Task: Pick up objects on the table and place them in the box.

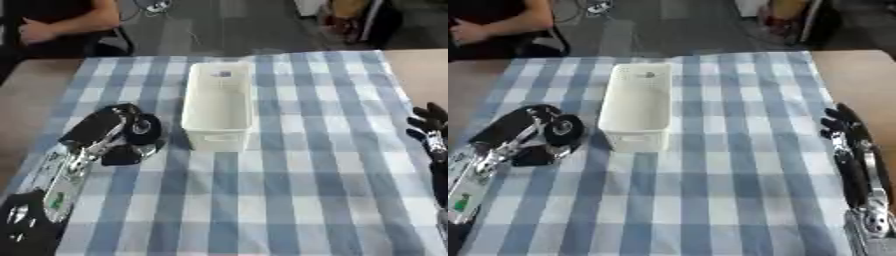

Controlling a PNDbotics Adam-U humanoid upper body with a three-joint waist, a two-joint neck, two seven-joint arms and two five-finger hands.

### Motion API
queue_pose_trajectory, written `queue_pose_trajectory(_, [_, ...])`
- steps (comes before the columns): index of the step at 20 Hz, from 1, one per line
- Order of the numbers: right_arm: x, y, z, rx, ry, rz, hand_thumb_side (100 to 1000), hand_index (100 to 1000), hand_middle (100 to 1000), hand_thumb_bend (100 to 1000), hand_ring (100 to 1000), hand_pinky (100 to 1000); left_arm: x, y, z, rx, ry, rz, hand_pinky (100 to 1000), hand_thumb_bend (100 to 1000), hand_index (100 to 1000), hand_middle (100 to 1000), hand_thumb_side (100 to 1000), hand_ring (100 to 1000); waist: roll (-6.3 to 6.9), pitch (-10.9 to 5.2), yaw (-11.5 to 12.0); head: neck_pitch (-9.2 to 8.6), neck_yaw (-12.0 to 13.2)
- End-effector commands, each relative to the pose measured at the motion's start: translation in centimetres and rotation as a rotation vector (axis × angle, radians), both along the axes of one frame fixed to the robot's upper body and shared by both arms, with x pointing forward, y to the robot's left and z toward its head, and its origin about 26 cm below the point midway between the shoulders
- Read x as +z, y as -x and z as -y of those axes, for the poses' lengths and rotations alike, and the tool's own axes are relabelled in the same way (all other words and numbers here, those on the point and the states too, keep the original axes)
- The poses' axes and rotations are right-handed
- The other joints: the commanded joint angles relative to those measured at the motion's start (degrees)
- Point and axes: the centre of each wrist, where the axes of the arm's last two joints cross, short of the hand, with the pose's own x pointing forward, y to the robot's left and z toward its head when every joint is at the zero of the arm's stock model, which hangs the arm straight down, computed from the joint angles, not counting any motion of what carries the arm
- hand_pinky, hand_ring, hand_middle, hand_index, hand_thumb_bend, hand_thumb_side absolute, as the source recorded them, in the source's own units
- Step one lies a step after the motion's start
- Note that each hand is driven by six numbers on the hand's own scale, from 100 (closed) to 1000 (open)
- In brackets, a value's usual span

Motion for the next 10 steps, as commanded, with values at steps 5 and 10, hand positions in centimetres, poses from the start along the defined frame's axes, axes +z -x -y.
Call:
queue_pose_trajectory(5, [0.81,-0.03,0.07,0.008,0.011,0.024,730,964,858,100,864,860,0.2,-0.58,-0.44,0.024,-0.017,0.007,952,502,692,845,800,811,-0.08,-0.47,-0.1,-0.92,0.5])
queue_pose_trajectory(10, [0.8,-0.03,0.05,0.008,0.01,0.024,731,964,859,100,864,860,-0.03,-0.86,-0.56,0.042,-0.018,0.006,952,494,691,845,798,811,-0.1,-0.48,-0.1,-1.03,0.5])
